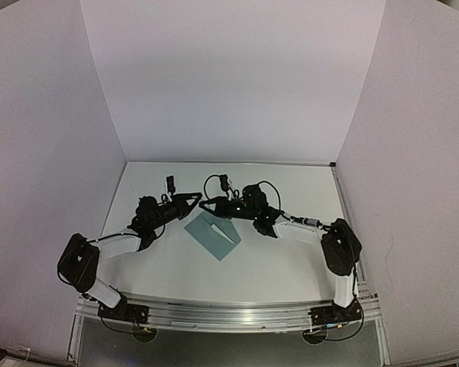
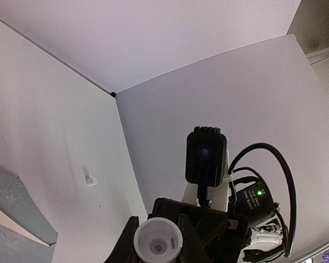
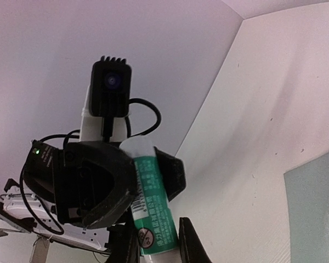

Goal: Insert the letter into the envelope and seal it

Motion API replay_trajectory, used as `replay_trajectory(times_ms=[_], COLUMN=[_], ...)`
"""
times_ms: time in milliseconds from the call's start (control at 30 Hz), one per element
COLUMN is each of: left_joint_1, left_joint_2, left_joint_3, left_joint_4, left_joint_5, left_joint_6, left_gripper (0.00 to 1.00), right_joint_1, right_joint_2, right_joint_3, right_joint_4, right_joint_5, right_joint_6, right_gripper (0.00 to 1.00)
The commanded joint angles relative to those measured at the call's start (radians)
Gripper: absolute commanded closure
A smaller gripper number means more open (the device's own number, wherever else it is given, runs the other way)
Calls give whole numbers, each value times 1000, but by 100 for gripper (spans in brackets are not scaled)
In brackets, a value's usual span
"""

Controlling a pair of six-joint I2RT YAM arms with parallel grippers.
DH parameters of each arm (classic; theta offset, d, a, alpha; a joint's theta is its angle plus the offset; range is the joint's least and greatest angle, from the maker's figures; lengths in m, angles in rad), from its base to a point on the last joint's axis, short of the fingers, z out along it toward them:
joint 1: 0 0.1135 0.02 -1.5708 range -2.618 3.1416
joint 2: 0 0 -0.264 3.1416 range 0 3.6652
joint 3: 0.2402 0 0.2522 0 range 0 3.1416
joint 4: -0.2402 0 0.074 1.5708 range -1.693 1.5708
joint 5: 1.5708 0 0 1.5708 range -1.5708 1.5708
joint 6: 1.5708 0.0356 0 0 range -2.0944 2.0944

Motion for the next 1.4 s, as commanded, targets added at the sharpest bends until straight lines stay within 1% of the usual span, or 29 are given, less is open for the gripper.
replay_trajectory(times_ms=[0, 33, 67, 100, 133, 167, 200, 233, 300, 333, 433, 500, 567, 600, 633, 700, 733, 800, 867, 933, 967, 1000, 1067, 1167, 1267, 1300, 1367], left_joint_1=[-1, -1, 0, 0, 0, 0, 2, 5, 12, 17, 31, 34, 34, 33, 32, 29, 29, 29, 32, 54, 72, 86, 97, 120, 132, 132, 131], left_joint_2=[15, 16, 14, 12, 9, 4, -2, -7, -15, -20, -41, -58, -55, -48, -33, 7, 31, 80, 119, 166, 201, 247, 341, 493, 637, 668, 718], left_joint_3=[44, 43, 40, 35, 29, 20, 13, 10, 24, 38, 63, 107, 166, 204, 234, 293, 315, 333, 341, 376, 419, 476, 599, 814, 1046, 1092, 1146], left_joint_4=[52, 47, 32, 14, 3, -5, -15, -28, -85, -131, -244, -423, -605, -695, -835, -1058, -1140, -1235, -1273, -1309, -1341, -1382, -1470, -1577, -1663, -1665, -1655], left_joint_5=[16, 16, 10, 6, 5, 7, 7, 8, 18, 26, 74, 107, 157, 181, 197, 159, 111, -7, -81, -101, -77, -50, -33, 20, 76, 79, 79], left_joint_6=[16, 21, 27, 39, 63, 105, 141, 177, 254, 303, 462, 640, 876, 1027, 1210, 1453, 1586, 1784, 1940, 2015, 2024, 2023, 2013, 1918, 1836, 1815, 1784], left_gripper=[100, 100, 99, 87, 63, 43, 31, 21, 6, 2, 1, 3, 16, 21, 27, 30, 30, 31, 33, 32, 30, 28, 23, 19, 15, 14, 14], right_joint_1=[3, 4, 1, -2, -5, -11, -18, -25, -43, -51, -86, -111, -142, -160, -179, -207, -213, -218, -218, -218, -218, -218, -218, -218, -218, -218, -217], right_joint_2=[6, 2, -8, -20, -38, -52, -73, -91, -128, -146, -189, -201, -188, -172, -156, -104, -72, -12, 9, 8, -2, -17, -38, -63, -61, -60, -64], right_joint_3=[28, 21, 6, -11, -38, -60, -88, -112, -147, -161, -175, -167, -153, -149, -145, -113, -77, -5, 21, 32, 32, 31, 56, 126, 266, 307, 355], right_joint_4=[31, 31, 30, 29, 29, 29, 22, 14, -32, -66, -211, -324, -391, -397, -399, -425, -474, -578, -588, -592, -606, -635, -759, -1017, -1401, -1510, -1670], right_joint_5=[-14, -10, -6, 3, 14, 29, 42, 56, 85, 99, 133, 165, 161, 144, 132, 123, 132, 137, 121, 117, 132, 156, 211, 285, 327, 336, 344], right_joint_6=[13, 15, 18, 23, 29, 36, 43, 47, 48, 47, 44, 12, -19, -18, -19, -37, -63, -125, -130, -127, -129, -137, -178, -230, -260, -265, -270], right_gripper=[96, 100, 100, 100, 100, 100, 100, 100, 100, 100, 100, 100, 100, 100, 100, 100, 100, 100, 100, 100, 100, 100, 100, 100, 100, 100, 100])
